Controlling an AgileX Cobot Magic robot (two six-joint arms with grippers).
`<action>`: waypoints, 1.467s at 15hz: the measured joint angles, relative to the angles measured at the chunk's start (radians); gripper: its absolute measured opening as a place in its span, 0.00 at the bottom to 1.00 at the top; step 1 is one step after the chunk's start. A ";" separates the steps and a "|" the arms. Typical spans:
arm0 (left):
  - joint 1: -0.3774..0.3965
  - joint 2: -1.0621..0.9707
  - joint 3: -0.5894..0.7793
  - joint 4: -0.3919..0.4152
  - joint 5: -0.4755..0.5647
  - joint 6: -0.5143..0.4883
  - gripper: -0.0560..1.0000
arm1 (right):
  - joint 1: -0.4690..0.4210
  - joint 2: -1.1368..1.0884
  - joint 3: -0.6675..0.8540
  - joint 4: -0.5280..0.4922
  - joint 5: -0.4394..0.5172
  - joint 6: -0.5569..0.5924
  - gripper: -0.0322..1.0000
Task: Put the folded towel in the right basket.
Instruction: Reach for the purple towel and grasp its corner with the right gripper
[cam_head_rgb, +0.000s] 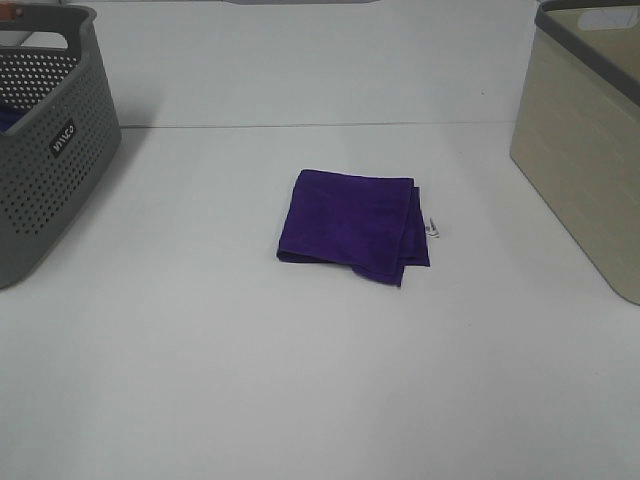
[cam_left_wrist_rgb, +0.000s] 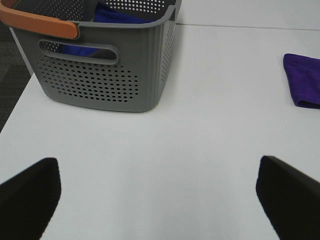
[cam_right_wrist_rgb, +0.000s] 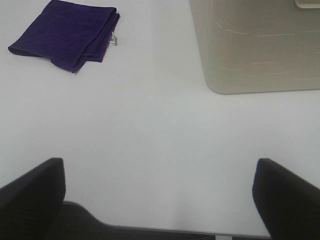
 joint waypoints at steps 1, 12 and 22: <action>0.000 0.000 0.000 0.000 0.000 0.000 0.99 | 0.000 0.000 0.000 -0.001 0.000 0.000 0.98; 0.000 0.000 0.000 0.000 0.000 0.000 0.99 | 0.000 0.000 0.000 -0.001 0.000 0.000 0.98; 0.000 0.000 0.000 0.000 0.000 0.000 0.99 | 0.000 0.516 -0.301 0.219 0.023 0.000 0.98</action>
